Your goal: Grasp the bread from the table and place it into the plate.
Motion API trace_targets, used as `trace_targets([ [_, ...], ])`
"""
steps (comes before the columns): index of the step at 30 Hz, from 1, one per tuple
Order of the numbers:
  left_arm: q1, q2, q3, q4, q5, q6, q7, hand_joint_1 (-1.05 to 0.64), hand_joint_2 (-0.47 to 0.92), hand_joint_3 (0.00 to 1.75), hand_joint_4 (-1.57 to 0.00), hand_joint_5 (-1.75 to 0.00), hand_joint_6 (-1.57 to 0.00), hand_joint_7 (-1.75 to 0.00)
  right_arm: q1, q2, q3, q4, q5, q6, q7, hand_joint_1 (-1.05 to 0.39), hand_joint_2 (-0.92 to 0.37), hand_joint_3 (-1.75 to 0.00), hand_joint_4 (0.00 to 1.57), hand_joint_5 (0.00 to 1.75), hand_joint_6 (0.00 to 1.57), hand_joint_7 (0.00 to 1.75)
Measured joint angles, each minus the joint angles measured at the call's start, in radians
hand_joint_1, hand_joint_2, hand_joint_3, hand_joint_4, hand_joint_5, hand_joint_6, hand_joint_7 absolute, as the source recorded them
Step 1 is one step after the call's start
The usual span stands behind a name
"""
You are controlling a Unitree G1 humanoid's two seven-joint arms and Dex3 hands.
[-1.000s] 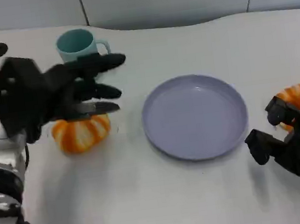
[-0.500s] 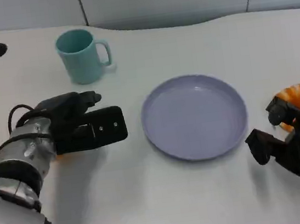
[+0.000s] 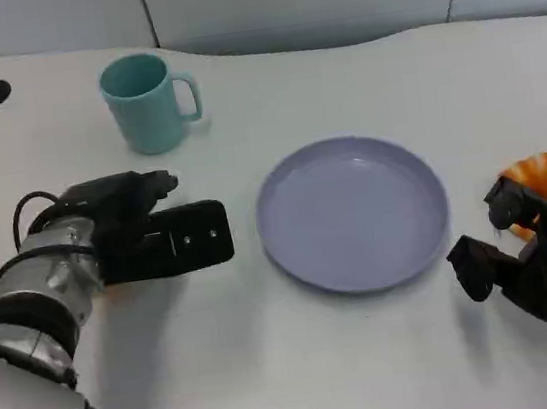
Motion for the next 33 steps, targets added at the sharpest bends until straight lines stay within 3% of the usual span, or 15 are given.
trace_targets([
  [2, 0.0, -0.001, -0.017, 0.004, 0.014, 0.027, 0.003, -0.75, 0.92, 0.07, -0.3, -0.01, -0.36, -0.01, 0.0, 0.0, -0.001, 0.0, 0.0, 0.0, -0.001, -0.41, -0.89, 0.0, 0.89, 1.75, 0.64, 1.75],
  [5, 0.0, -0.001, -0.02, 0.004, 0.018, 0.029, 0.057, -0.58, 0.87, 0.01, -0.63, -0.1, -0.65, -0.07, 0.0, 0.0, -0.001, 0.001, 0.0, -0.001, -0.001, -0.41, -0.89, 0.0, 0.9, 1.75, 0.65, 1.75],
  [9, 0.0, -0.001, -0.02, 0.0, 0.018, 0.001, 0.16, -0.53, 0.86, 0.0, -0.76, -0.08, -0.76, -0.05, 0.0, 0.0, -0.001, 0.005, 0.0, -0.011, -0.001, -0.41, -0.89, 0.0, 0.9, 1.75, 0.65, 1.75],
  [21, 0.011, 0.011, -0.026, -0.06, 0.035, -0.202, 0.419, -0.64, 0.88, 0.0, -0.7, -0.01, -0.68, 0.0, 0.0, -0.002, -0.001, 0.008, 0.0, -0.011, -0.006, -0.41, -0.89, -0.01, 0.9, 1.75, 0.64, 1.75],
  [25, 0.011, 0.034, -0.026, -0.08, 0.038, -0.203, 0.412, -0.65, 0.9, 0.01, -0.63, 0.0, -0.6, 0.0, 0.0, -0.004, -0.001, 0.008, 0.0, -0.011, -0.005, -0.41, -0.89, -0.01, 0.89, 1.75, 0.64, 1.75],
  [33, 0.005, 0.096, -0.013, -0.145, 0.025, -0.124, 0.213, -0.64, 0.88, 0.0, -0.56, 0.0, -0.52, 0.0, 0.0, -0.005, -0.001, 0.009, 0.0, -0.01, -0.004, -0.41, -0.89, 0.0, 0.89, 1.75, 0.63, 1.75],
])
